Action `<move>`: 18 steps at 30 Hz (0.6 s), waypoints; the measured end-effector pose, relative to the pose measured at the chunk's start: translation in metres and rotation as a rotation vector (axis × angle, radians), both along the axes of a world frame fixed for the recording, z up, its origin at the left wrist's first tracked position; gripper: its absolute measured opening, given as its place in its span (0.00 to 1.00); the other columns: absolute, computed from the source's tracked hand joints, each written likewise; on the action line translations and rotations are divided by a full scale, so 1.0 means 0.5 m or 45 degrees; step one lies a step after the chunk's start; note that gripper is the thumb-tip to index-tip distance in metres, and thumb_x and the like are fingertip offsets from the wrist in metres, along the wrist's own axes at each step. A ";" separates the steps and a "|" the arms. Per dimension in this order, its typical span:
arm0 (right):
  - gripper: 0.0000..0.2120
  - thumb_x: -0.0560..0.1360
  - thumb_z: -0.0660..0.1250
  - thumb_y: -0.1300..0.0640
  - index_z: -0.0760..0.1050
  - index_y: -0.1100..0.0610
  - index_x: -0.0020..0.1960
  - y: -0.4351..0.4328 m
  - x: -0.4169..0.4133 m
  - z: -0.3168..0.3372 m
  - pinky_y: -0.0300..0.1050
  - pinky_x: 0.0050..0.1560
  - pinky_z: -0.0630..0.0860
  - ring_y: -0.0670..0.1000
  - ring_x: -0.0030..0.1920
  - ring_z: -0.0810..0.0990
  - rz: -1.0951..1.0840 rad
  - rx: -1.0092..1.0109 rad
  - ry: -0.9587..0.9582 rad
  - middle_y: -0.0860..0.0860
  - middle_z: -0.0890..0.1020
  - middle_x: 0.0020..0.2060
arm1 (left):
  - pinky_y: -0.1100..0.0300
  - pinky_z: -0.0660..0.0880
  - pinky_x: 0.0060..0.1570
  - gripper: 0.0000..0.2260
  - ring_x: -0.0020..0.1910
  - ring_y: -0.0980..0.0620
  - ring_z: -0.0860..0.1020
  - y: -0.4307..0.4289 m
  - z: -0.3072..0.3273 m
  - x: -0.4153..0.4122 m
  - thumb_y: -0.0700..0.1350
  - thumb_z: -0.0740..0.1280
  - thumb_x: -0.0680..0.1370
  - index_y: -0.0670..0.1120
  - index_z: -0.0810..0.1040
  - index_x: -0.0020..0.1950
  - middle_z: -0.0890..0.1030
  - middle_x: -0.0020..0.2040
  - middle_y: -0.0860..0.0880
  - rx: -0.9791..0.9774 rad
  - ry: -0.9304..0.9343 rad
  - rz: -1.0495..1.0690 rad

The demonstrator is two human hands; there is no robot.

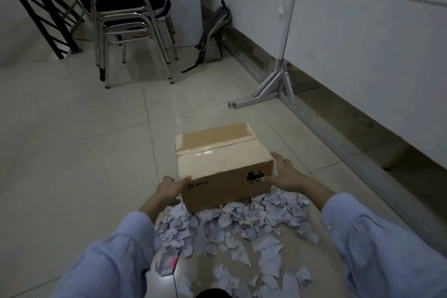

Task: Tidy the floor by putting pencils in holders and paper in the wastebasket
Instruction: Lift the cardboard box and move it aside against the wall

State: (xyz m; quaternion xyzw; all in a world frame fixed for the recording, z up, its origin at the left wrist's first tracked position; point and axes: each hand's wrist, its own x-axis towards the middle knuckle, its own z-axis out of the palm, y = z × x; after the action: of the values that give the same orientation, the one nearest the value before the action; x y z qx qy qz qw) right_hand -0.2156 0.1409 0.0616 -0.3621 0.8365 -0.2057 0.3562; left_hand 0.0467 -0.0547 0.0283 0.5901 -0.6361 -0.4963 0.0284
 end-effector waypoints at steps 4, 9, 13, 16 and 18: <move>0.51 0.71 0.72 0.48 0.38 0.52 0.77 -0.037 -0.031 -0.043 0.54 0.72 0.59 0.60 0.75 0.55 -0.280 -0.105 -0.201 0.59 0.50 0.76 | 0.53 0.81 0.42 0.27 0.56 0.43 0.76 -0.002 -0.018 -0.021 0.58 0.66 0.75 0.37 0.70 0.63 0.72 0.60 0.43 0.127 0.098 0.083; 0.51 0.73 0.72 0.49 0.35 0.54 0.77 -0.063 -0.051 -0.071 0.52 0.70 0.62 0.59 0.74 0.59 -0.484 -0.147 -0.500 0.58 0.55 0.76 | 0.59 0.76 0.34 0.20 0.46 0.49 0.77 0.007 -0.018 -0.043 0.55 0.63 0.78 0.41 0.70 0.63 0.76 0.48 0.48 0.248 0.189 0.124; 0.47 0.70 0.72 0.43 0.47 0.54 0.77 -0.073 -0.059 -0.075 0.52 0.66 0.66 0.58 0.70 0.66 -0.543 -0.170 -0.754 0.55 0.64 0.73 | 0.54 0.77 0.41 0.20 0.48 0.43 0.76 0.009 -0.011 -0.066 0.52 0.62 0.79 0.38 0.71 0.64 0.77 0.53 0.41 0.226 0.214 0.171; 0.43 0.67 0.75 0.45 0.56 0.52 0.74 -0.077 -0.063 -0.074 0.63 0.66 0.69 0.59 0.68 0.69 -0.725 -0.349 -1.059 0.56 0.69 0.69 | 0.54 0.75 0.37 0.20 0.42 0.43 0.75 0.012 0.002 -0.083 0.48 0.63 0.80 0.35 0.70 0.65 0.76 0.50 0.40 0.164 0.255 0.262; 0.39 0.67 0.75 0.47 0.57 0.51 0.71 -0.076 -0.067 -0.066 0.65 0.64 0.71 0.59 0.67 0.70 -0.815 -0.462 -1.179 0.56 0.70 0.68 | 0.51 0.74 0.41 0.21 0.44 0.41 0.75 0.011 0.020 -0.095 0.49 0.62 0.80 0.35 0.69 0.66 0.76 0.53 0.39 0.154 0.285 0.282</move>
State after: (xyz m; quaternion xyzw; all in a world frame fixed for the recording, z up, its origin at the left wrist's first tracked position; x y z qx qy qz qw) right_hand -0.2488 0.1028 0.0287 -0.0194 0.6131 -0.5792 0.5369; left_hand -0.0006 -0.0490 0.0385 0.5984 -0.5289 -0.5902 0.1178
